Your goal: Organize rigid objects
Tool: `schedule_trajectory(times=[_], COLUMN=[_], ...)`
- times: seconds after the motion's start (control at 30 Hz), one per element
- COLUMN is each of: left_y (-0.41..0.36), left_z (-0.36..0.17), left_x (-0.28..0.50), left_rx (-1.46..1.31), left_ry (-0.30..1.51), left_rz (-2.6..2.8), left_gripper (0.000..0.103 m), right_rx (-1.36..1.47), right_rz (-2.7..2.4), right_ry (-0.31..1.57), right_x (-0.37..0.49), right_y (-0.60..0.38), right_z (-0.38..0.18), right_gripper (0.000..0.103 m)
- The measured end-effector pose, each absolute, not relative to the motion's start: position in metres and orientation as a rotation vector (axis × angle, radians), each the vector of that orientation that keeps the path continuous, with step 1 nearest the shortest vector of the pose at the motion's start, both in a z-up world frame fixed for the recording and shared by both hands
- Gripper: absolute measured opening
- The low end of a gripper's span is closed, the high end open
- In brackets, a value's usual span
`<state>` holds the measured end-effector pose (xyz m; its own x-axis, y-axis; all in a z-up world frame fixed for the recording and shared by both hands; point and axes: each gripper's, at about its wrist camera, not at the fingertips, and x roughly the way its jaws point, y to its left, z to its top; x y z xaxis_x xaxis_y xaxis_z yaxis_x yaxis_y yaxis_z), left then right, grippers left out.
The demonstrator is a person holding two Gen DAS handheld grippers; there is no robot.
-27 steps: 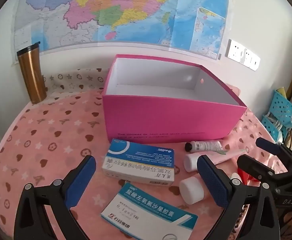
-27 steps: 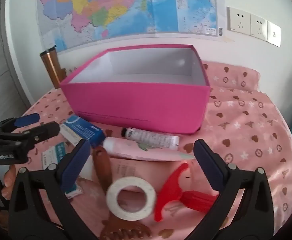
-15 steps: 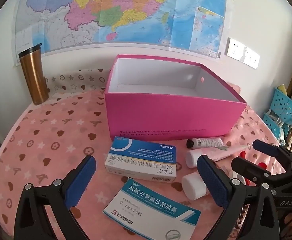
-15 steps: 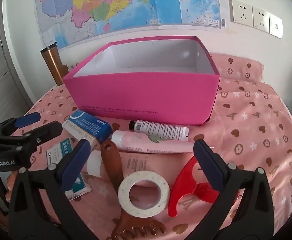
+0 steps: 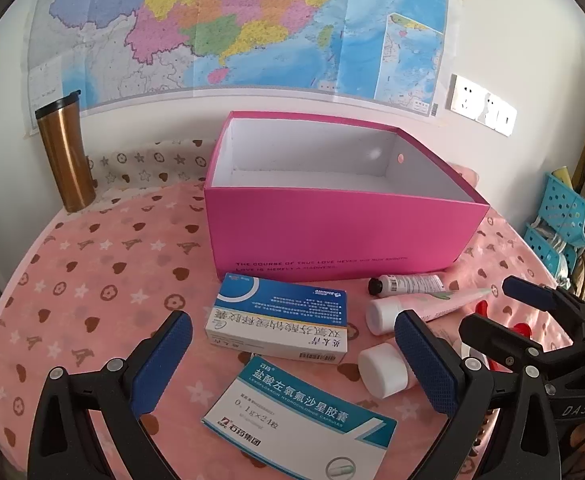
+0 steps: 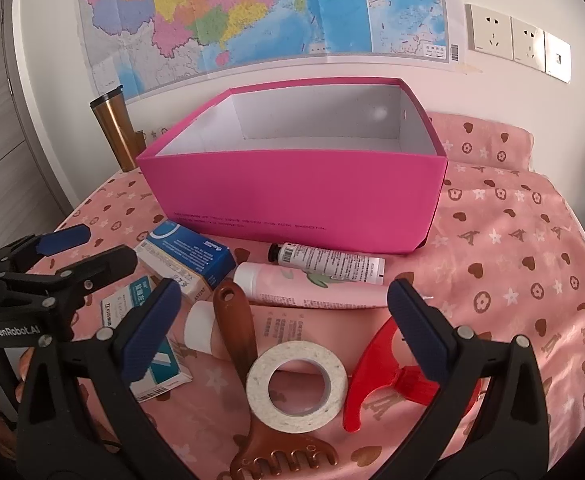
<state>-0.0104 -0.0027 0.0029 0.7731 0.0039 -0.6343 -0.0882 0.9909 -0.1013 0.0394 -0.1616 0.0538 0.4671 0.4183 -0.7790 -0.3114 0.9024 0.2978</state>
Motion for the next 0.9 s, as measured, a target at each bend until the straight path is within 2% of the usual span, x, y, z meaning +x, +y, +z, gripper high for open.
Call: schedule_trajectory(times=[0.9], left_y=[-0.0014], left_z=[0.0008], left_x=[-0.0109], left_rx=[-0.126], left_ry=[0.683], left_rz=[0.054], left_gripper=[0.103], right_rx=[0.129], right_rz=[0.471], right_ry=[0.982], right_x=[0.0404], right_y=[-0.1597], right_z=[0.0533], right_gripper=[0.103])
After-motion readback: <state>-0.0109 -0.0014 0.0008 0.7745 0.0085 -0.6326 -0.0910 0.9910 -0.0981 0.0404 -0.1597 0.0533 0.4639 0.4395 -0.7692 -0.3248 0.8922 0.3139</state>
